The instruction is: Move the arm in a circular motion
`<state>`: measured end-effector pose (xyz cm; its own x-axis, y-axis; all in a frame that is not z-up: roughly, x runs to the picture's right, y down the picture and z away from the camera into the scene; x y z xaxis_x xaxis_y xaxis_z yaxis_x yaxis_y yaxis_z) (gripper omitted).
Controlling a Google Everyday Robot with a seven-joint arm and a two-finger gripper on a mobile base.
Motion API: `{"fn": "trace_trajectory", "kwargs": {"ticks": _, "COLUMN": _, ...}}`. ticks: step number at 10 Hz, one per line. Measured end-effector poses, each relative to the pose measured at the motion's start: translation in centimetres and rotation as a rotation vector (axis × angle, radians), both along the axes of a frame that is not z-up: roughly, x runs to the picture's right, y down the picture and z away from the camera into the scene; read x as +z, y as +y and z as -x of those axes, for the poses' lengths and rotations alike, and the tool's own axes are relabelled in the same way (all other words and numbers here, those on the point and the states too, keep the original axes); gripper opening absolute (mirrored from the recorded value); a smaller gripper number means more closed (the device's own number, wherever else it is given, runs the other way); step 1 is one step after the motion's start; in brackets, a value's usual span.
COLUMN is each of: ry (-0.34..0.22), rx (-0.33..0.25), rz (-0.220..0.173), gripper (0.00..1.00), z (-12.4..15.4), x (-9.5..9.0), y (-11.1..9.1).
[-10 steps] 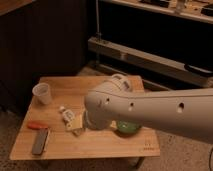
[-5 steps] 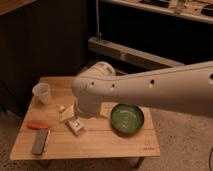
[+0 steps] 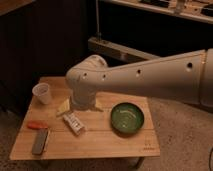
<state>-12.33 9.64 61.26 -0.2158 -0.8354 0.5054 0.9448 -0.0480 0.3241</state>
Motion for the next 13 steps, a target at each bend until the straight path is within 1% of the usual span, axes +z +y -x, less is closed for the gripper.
{"fn": "trace_trajectory", "kwargs": {"ticks": 2, "ry": 0.004, "rx": 0.002, "rz": -0.001, "gripper": 1.00, "z": 0.0, "x": -0.1, "y": 0.2}}
{"fn": "trace_trajectory", "kwargs": {"ticks": 3, "ry": -0.003, "rx": -0.003, "rz": -0.001, "gripper": 1.00, "z": -0.2, "x": -0.3, "y": 0.3}}
{"fn": "trace_trajectory", "kwargs": {"ticks": 5, "ry": -0.009, "rx": -0.008, "rz": -0.001, "gripper": 1.00, "z": -0.8, "x": 0.6, "y": -1.0}}
{"fn": "trace_trajectory", "kwargs": {"ticks": 7, "ry": -0.017, "rx": -0.019, "rz": -0.001, "gripper": 1.00, "z": 0.7, "x": 1.3, "y": -1.8}}
{"fn": "trace_trajectory", "kwargs": {"ticks": 8, "ry": -0.027, "rx": -0.019, "rz": 0.001, "gripper": 1.00, "z": 1.9, "x": 1.4, "y": -2.1}}
{"fn": "trace_trajectory", "kwargs": {"ticks": 9, "ry": -0.024, "rx": -0.019, "rz": 0.001, "gripper": 1.00, "z": 1.8, "x": 1.6, "y": -2.4}}
{"fn": "trace_trajectory", "kwargs": {"ticks": 11, "ry": -0.038, "rx": -0.029, "rz": 0.001, "gripper": 1.00, "z": 1.0, "x": 1.9, "y": -2.9}}
{"fn": "trace_trajectory", "kwargs": {"ticks": 13, "ry": -0.041, "rx": -0.028, "rz": 0.002, "gripper": 1.00, "z": 0.4, "x": 3.1, "y": -4.3}}
